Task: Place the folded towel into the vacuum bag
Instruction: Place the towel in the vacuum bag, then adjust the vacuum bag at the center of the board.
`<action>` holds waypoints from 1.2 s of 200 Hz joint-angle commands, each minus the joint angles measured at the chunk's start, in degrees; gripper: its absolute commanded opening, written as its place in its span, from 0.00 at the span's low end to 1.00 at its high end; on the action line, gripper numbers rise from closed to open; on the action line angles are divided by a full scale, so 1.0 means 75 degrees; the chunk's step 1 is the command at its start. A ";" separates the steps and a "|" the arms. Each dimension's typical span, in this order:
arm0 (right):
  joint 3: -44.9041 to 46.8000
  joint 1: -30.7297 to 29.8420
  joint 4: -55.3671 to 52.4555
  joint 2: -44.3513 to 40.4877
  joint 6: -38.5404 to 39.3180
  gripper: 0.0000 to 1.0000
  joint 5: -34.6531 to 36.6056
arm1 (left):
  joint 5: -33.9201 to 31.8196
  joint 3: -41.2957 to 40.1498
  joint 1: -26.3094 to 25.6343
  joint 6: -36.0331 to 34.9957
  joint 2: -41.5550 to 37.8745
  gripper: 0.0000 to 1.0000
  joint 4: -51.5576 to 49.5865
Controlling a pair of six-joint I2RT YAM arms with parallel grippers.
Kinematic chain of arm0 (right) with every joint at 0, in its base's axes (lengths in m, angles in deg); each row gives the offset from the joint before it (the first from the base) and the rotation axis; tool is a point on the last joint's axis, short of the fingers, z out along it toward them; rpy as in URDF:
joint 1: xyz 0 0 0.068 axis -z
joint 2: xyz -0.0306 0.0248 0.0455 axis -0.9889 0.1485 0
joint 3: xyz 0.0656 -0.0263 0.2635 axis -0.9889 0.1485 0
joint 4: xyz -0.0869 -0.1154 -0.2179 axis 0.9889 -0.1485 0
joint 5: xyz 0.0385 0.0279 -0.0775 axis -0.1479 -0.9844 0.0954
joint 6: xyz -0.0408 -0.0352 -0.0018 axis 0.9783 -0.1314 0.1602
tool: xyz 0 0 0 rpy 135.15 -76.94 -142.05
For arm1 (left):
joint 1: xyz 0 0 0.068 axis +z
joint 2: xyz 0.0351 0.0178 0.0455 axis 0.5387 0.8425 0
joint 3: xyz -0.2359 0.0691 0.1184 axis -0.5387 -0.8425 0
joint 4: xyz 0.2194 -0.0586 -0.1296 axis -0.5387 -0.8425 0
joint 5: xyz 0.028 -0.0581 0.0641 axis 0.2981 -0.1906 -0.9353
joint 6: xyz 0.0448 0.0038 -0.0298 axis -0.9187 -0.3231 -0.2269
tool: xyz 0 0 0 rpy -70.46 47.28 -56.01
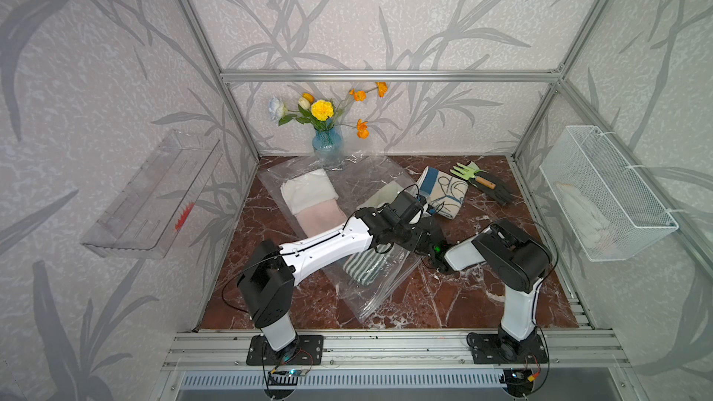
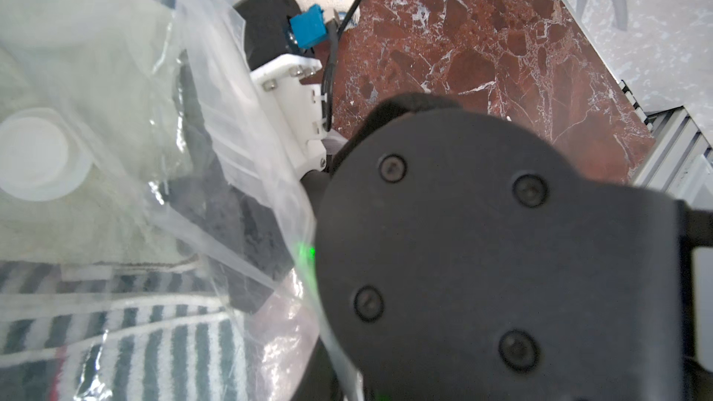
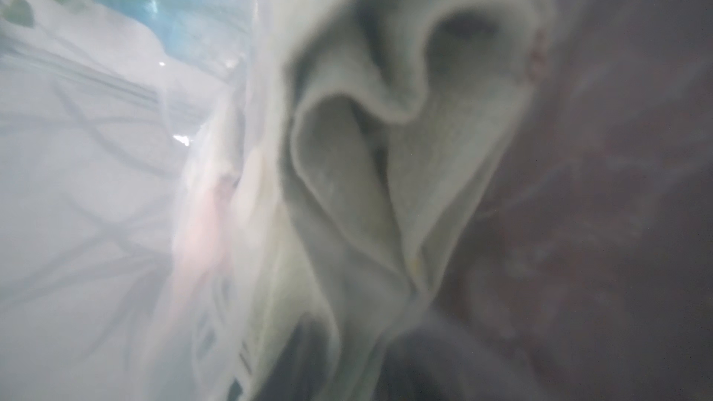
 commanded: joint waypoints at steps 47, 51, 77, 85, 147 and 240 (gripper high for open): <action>0.1531 -0.0136 -0.4096 -0.2893 -0.0298 0.60 -0.0379 | 0.0543 -0.0676 0.0099 0.0433 -0.1508 0.44 0.1058; 0.1536 -0.0138 -0.4590 -0.3159 -0.0211 0.60 -0.0385 | 0.0543 -0.0754 0.0169 0.0489 -0.1619 0.45 0.1099; 0.1106 -0.0001 -0.7947 -0.4752 0.0538 0.63 -0.0269 | 0.0719 -0.1093 0.0752 0.0786 -0.2179 0.48 0.1371; 0.0944 0.0087 -0.8827 -0.5234 0.0755 0.64 -0.0119 | 0.0770 -0.1170 0.0912 0.0857 -0.2260 0.49 0.1467; -0.1097 0.1483 -1.2560 -0.7282 0.2768 0.67 0.0225 | 0.0663 -0.1740 0.1558 0.1524 -0.1701 0.49 0.2627; -0.7706 0.0968 -1.2084 -0.0594 0.5030 0.51 -0.0886 | 0.0144 -0.2538 0.1719 0.1985 0.0568 0.49 0.3715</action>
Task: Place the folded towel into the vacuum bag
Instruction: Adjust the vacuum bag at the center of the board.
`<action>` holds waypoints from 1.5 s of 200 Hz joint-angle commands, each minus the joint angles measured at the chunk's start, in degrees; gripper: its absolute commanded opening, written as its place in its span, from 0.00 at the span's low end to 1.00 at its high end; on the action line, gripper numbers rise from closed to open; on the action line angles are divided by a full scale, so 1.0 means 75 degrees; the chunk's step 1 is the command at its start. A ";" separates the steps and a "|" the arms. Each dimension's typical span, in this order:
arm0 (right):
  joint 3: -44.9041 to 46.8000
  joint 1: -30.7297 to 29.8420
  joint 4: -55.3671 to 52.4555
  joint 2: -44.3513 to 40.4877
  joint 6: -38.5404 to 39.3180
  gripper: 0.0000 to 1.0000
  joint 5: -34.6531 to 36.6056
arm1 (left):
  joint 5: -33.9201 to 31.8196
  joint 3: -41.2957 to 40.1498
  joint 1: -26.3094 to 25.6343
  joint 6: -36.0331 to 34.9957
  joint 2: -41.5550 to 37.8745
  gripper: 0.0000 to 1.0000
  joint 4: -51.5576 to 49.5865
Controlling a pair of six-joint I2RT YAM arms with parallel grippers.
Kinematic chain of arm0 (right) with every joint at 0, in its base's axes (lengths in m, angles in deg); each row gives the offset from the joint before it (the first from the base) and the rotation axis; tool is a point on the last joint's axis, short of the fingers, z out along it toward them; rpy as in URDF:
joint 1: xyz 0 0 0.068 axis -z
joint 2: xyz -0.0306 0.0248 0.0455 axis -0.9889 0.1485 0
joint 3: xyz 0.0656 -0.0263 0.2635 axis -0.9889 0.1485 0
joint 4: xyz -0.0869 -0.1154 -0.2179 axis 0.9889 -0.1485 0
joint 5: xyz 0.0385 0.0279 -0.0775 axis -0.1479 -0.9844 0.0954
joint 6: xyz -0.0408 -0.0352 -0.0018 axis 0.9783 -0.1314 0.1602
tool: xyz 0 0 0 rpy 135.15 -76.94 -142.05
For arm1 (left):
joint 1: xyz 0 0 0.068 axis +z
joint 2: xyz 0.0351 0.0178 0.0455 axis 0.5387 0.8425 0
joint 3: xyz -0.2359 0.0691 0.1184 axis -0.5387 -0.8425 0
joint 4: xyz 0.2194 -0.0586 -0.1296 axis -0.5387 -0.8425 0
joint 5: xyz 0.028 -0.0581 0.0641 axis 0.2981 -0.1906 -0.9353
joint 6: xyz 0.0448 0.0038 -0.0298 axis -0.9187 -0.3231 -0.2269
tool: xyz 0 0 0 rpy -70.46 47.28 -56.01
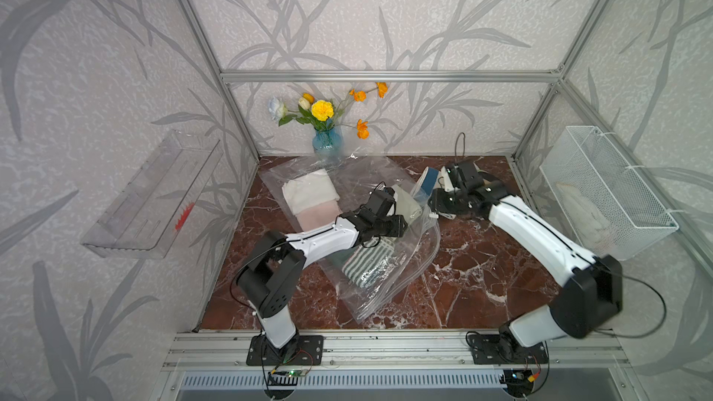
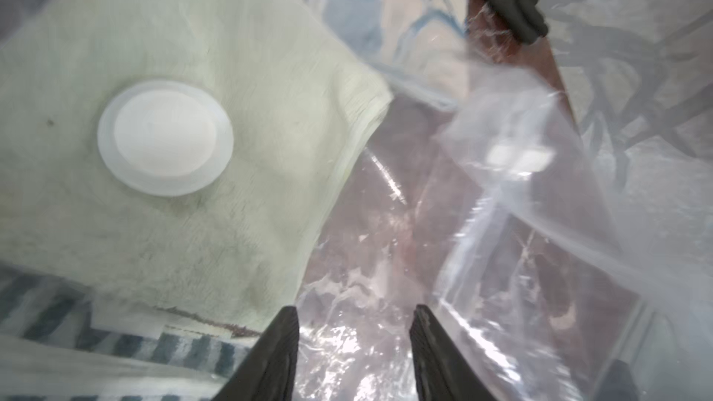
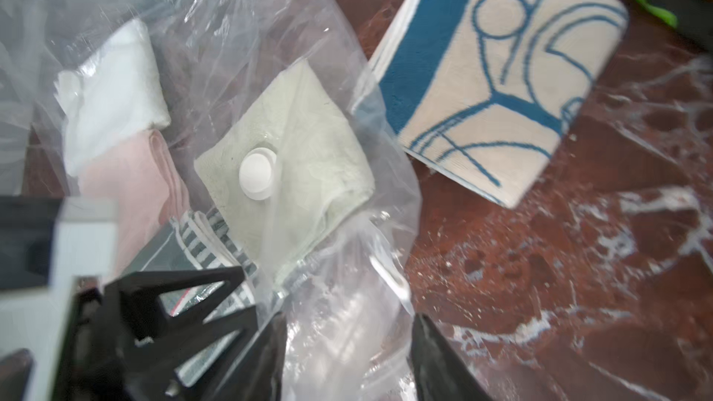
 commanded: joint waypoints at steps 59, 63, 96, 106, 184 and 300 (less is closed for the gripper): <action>-0.1855 -0.0774 0.0053 0.3388 0.0378 0.47 -0.1130 | -0.0571 -0.2818 0.0656 0.0732 -0.0956 0.48 0.0520; -0.1679 -0.0818 0.0110 0.3375 0.0374 0.47 -0.1100 | -0.0593 -0.2958 0.0717 0.0760 -0.1021 0.48 0.0483; -0.0586 -0.0932 0.0365 0.3016 0.0305 0.47 -0.1530 | -0.0561 -0.3520 0.1157 0.0885 -0.1627 0.49 -0.0240; -0.0171 -0.0877 0.0452 0.2528 0.0260 0.49 -0.1729 | -0.0522 -0.3321 0.1155 0.0746 -0.1865 0.48 -0.0683; 0.3258 -0.0061 -0.0467 -0.1854 -0.0442 0.49 -0.1478 | 0.0558 -0.0759 0.1019 0.0078 -0.1735 0.49 -0.1349; 0.3675 -0.0407 0.1814 -0.0740 -0.0843 0.35 -0.1700 | 0.0986 0.1276 0.1019 -0.0062 0.1093 0.48 -0.0788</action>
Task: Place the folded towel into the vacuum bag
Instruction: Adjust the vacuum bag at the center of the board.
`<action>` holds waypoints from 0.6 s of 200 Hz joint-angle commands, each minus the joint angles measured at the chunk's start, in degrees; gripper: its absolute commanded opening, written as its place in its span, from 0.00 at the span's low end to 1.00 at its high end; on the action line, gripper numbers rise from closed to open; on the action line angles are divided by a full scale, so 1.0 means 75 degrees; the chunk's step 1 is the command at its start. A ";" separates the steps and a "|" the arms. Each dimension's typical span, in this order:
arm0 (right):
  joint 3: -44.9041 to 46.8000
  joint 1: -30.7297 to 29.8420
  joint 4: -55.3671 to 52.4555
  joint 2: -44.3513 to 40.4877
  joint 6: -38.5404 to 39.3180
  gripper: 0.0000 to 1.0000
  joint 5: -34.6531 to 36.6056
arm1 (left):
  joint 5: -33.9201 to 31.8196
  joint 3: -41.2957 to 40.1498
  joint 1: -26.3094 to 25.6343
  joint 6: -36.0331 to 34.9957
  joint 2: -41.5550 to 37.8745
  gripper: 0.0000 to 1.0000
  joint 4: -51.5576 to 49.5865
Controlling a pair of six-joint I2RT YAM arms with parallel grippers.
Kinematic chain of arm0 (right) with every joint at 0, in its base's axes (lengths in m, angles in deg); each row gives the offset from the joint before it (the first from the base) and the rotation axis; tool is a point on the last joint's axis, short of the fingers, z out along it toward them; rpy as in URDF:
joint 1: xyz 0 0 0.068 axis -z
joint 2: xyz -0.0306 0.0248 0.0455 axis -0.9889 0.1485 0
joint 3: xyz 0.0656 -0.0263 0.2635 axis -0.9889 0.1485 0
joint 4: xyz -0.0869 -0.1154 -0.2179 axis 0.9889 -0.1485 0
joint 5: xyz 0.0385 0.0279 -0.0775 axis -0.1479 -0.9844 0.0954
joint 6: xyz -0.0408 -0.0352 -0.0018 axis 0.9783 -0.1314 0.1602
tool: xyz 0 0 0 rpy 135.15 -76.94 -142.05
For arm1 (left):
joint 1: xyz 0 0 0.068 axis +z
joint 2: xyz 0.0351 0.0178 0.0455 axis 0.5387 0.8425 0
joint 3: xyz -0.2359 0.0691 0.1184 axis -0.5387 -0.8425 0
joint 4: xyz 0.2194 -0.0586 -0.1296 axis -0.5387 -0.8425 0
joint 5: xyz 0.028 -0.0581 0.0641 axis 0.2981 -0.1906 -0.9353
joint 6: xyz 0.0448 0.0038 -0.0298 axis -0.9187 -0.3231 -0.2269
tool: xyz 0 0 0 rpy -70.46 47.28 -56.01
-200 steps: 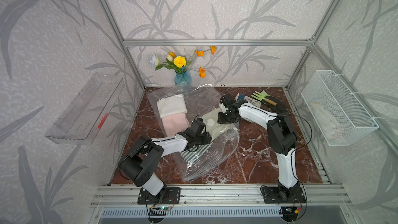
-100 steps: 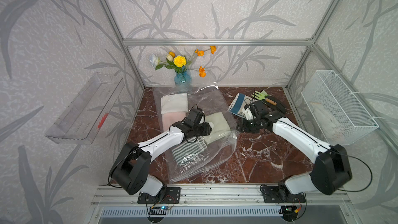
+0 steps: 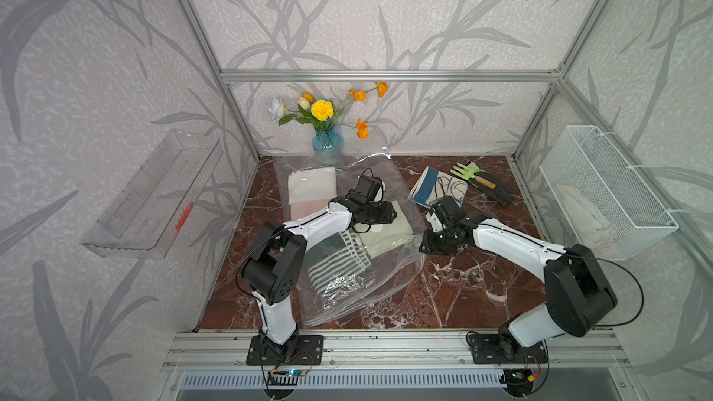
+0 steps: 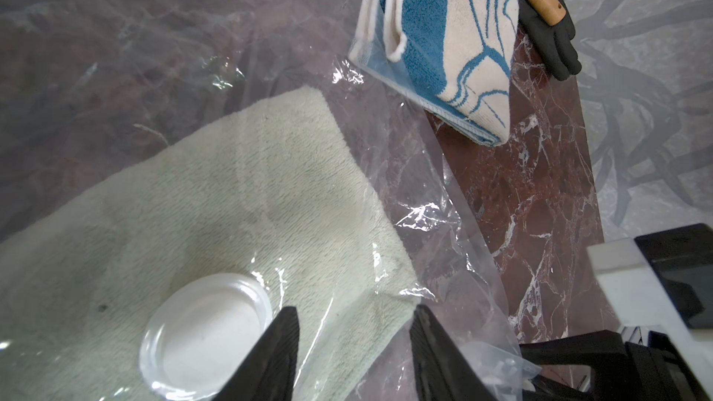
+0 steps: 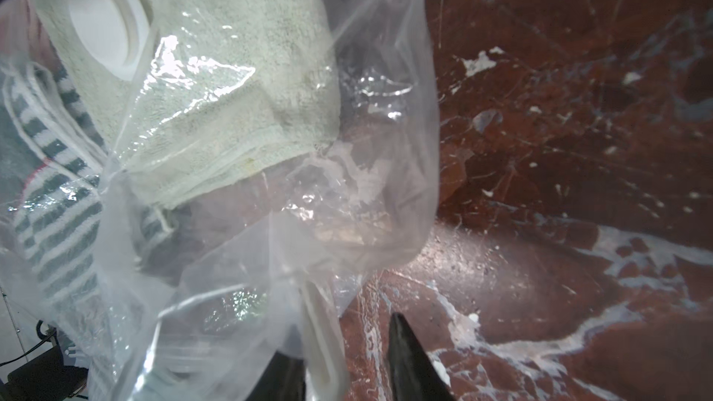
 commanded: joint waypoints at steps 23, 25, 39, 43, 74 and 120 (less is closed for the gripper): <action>0.0073 -0.0007 0.0783 -0.0191 -0.0298 0.22 0.0094 | 0.0018 0.0031 -0.0019 0.0227 0.0763 0.48 0.0340; 0.0118 -0.0008 0.0774 -0.0223 -0.0328 0.21 0.0106 | 0.0008 0.0025 -0.0022 0.0234 0.0772 0.48 0.0357; 0.0611 0.0108 0.0684 -0.0627 -0.0640 0.09 -0.0004 | -0.0160 -0.0012 -0.0016 0.0255 0.0831 0.48 0.0386; 0.0841 0.0170 0.0681 -0.0826 -0.0909 0.07 -0.0102 | -0.0195 -0.0024 -0.0008 0.0251 0.0860 0.48 0.0397; 0.2459 0.0618 -0.0034 -0.2781 -0.1693 0.03 -0.0443 | -0.0450 -0.0179 0.0149 0.0304 0.1138 0.48 0.0461; 0.3234 0.0856 -0.1075 -0.4135 -0.1916 0.32 -0.0344 | -0.0317 -0.0206 0.0165 0.0340 0.0854 0.48 0.0326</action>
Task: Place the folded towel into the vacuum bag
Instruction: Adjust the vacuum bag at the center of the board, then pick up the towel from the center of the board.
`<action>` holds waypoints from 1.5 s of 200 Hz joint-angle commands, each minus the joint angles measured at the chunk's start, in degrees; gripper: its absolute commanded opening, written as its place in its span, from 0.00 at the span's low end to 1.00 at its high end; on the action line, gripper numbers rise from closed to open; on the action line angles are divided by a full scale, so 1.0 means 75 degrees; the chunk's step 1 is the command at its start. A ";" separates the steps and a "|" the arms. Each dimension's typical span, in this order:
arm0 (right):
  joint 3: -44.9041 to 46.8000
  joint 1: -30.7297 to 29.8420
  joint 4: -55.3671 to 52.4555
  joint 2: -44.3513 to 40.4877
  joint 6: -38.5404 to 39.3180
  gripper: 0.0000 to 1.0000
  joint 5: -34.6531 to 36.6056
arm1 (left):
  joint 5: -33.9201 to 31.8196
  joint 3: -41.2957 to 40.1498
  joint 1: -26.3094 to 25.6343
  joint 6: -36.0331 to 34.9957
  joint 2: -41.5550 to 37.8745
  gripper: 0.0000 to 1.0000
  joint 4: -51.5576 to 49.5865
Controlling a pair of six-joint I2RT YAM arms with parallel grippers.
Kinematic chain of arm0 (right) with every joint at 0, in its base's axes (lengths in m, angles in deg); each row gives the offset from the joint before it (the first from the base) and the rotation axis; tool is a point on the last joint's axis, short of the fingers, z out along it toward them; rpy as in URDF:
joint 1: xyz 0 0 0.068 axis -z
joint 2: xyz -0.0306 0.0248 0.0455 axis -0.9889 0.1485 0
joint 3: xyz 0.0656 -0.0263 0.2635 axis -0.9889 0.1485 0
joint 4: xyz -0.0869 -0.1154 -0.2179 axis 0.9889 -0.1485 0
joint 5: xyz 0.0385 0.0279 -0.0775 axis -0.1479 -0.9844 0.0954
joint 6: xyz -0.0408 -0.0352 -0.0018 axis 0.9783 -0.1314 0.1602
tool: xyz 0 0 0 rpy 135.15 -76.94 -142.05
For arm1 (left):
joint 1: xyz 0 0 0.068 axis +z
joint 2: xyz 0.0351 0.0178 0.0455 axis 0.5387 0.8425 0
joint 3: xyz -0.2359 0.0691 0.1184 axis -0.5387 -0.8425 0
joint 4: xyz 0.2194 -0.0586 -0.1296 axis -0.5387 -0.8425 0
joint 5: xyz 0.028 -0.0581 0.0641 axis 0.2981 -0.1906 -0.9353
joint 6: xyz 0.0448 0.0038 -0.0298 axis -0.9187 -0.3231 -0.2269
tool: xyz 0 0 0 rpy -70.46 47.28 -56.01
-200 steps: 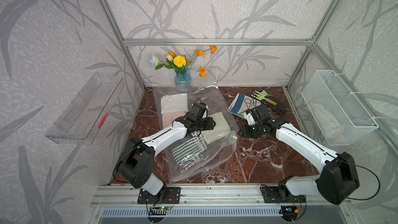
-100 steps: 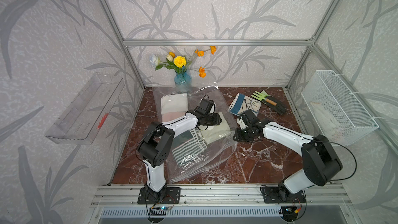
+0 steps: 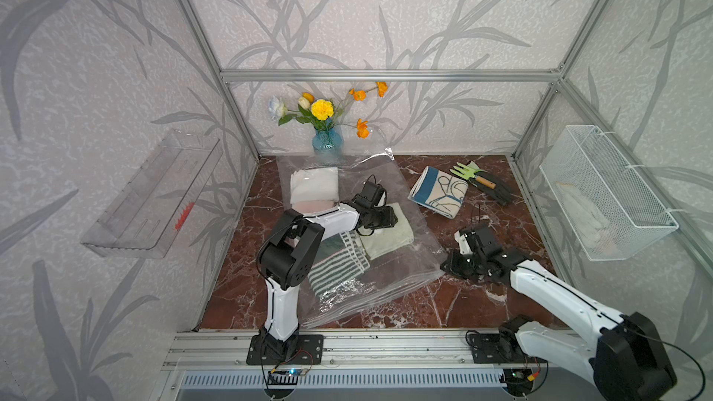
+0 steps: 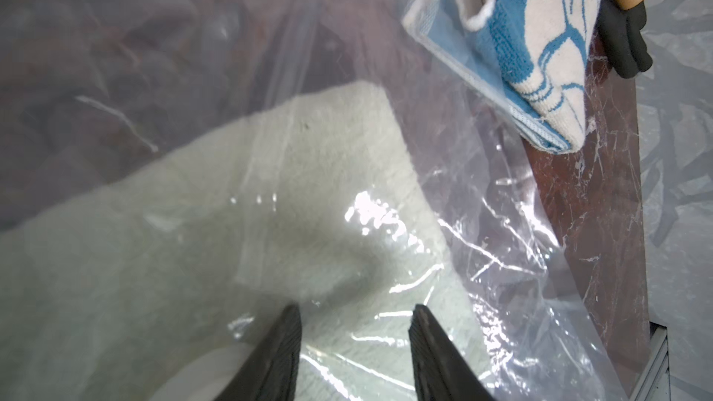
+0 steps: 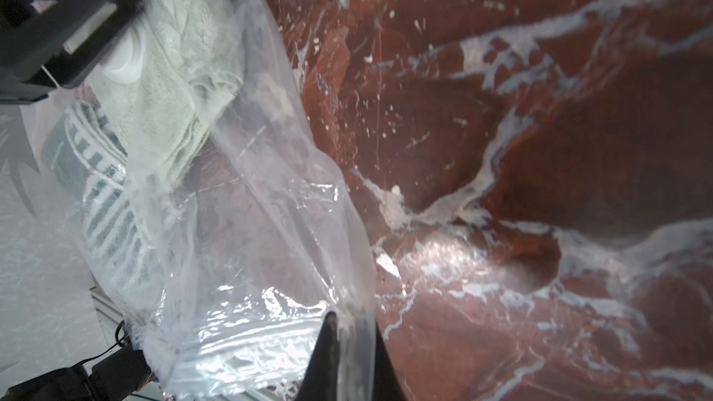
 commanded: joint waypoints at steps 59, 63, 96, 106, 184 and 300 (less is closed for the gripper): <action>-0.3041 -0.0229 -0.1745 0.1866 0.1654 0.53 0.1132 | 0.0098 -0.1890 -0.0069 0.0277 -0.1821 0.48 -0.0159; -0.3149 -0.0410 -0.1482 0.2073 0.1580 0.53 0.1174 | 0.0033 -0.2027 -0.0066 0.0290 -0.1876 0.48 -0.0145; -0.4258 -0.1047 0.0061 0.4122 0.1326 0.51 0.0878 | -0.0496 -0.3080 -0.0007 0.0383 -0.2247 0.48 -0.0260; -0.4527 -0.0988 0.0401 0.4669 0.1308 0.50 0.0759 | -0.0616 -0.3380 0.0017 0.0454 -0.2406 0.48 -0.0198; -0.5622 0.1694 -0.0596 0.5422 0.1675 0.74 0.1486 | -0.0374 -0.2537 0.0210 0.0263 -0.3128 0.48 -0.1010; -0.7422 0.2370 -0.0491 0.7584 0.1238 0.83 0.1760 | -0.0250 -0.1934 -0.0022 -0.0003 -0.3067 0.48 -0.1182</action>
